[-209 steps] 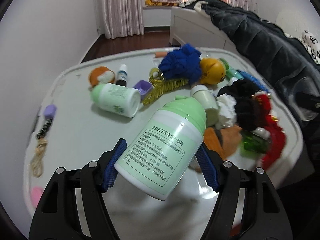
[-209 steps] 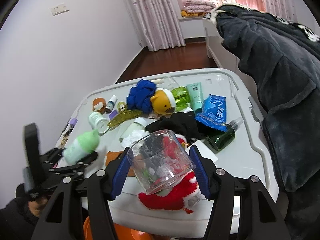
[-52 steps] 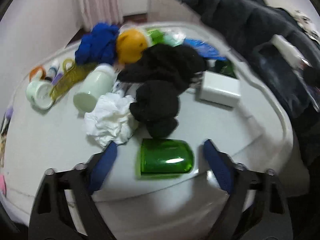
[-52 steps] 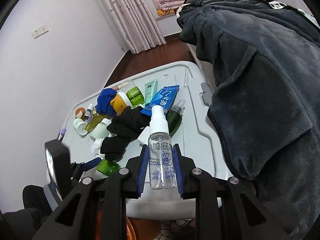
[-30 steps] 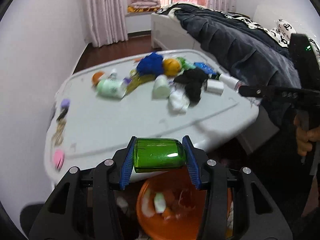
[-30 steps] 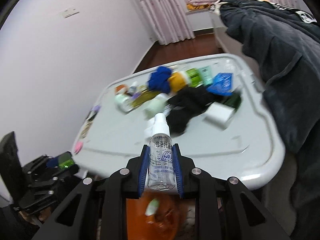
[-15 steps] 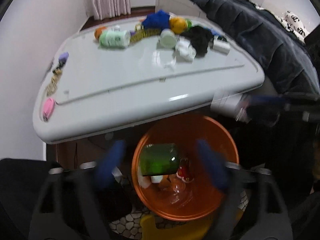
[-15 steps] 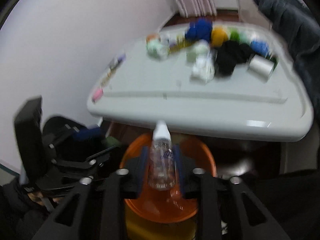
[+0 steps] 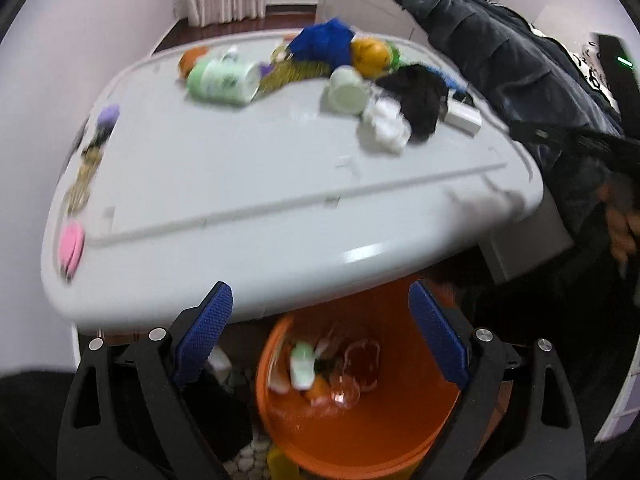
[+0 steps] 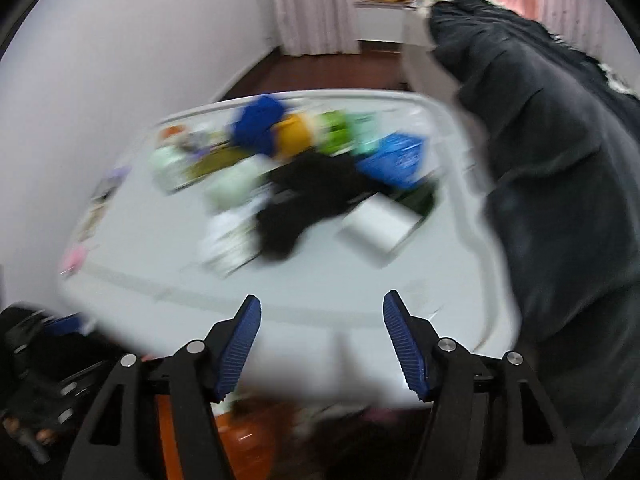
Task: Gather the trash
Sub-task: 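Grasp the white box with the right gripper while the left gripper grasps the white tissue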
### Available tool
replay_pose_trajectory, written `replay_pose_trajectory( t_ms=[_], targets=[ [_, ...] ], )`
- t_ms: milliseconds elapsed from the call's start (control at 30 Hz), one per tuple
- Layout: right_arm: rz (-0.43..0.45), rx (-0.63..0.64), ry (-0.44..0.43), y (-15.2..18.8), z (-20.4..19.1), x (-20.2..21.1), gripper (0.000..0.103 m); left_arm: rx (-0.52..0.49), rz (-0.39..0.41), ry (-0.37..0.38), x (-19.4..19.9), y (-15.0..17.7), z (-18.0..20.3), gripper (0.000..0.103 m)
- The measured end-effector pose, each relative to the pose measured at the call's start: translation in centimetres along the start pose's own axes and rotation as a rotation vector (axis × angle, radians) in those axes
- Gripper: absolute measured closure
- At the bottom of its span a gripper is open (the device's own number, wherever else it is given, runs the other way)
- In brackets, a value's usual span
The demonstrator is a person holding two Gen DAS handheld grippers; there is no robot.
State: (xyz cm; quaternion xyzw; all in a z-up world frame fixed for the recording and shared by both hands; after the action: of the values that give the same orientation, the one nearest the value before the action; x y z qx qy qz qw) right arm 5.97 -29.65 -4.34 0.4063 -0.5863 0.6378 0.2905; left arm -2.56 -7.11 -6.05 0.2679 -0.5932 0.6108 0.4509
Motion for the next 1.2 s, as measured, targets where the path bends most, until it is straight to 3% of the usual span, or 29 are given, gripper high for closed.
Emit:
replay_pose_trajectory(
  t_ms=[133,300,567,633,667,700,800,967,1067,1200],
  targets=[
    [-0.06,-0.081,0.03,-2.0,3.9,-3.7,0.032,-0.026,0.027,-0.006,-1.2,-2.5,1.5,0.015],
    [-0.087,-0.223,0.047,-2.3,4.9,-6.9,0.031,-0.017,0.019,0.029,-2.6,-3.1,2.2,0.015],
    [-0.14,-0.214,0.128,-3.3,3.7,-10.4,0.025,-0.016,-0.007,0.046,-4.0,-2.1,2.1,0.015],
    [-0.138,-0.202,0.186,-3.3,3.7,-11.0,0.031,-0.004,-0.012,0.051,-4.2,-2.0,1.8,0.015],
    [-0.12,-0.191,0.213,-3.5,3.8,-11.1,0.04,0.001,-0.013,0.052,-4.3,-2.0,1.6,0.015],
    [-0.11,-0.196,0.218,-3.7,3.9,-11.2,0.04,0.007,-0.014,0.052,-4.4,-1.9,1.4,0.015],
    [-0.096,-0.202,0.21,-3.4,3.9,-11.0,0.041,0.019,-0.015,0.052,-4.5,-2.0,1.1,0.015],
    [-0.075,-0.253,0.071,-1.6,3.2,-7.7,0.041,0.003,0.033,0.029,-4.1,-3.0,1.5,0.015],
    [0.007,-0.277,-0.016,-0.7,3.2,-3.7,0.041,-0.039,0.07,0.016,-4.7,-4.9,3.2,0.015],
    [0.101,-0.273,0.022,-0.4,4.5,-0.4,0.04,-0.108,0.114,-0.012,-6.6,-7.9,6.3,0.015]
  ],
)
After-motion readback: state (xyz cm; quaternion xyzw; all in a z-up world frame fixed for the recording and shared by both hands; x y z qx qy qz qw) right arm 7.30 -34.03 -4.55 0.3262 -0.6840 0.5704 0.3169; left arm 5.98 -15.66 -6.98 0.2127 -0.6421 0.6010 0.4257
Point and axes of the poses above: each gripper's, at about its wrist camera, not at the fingertips, and x roughly against the way its jaws point, z to its right, y to its underside, the point moved 6 cm from there along -x, roughly the way its jaws point, and after that the axes turned 4 degrees about x, right-handed, at the moved point
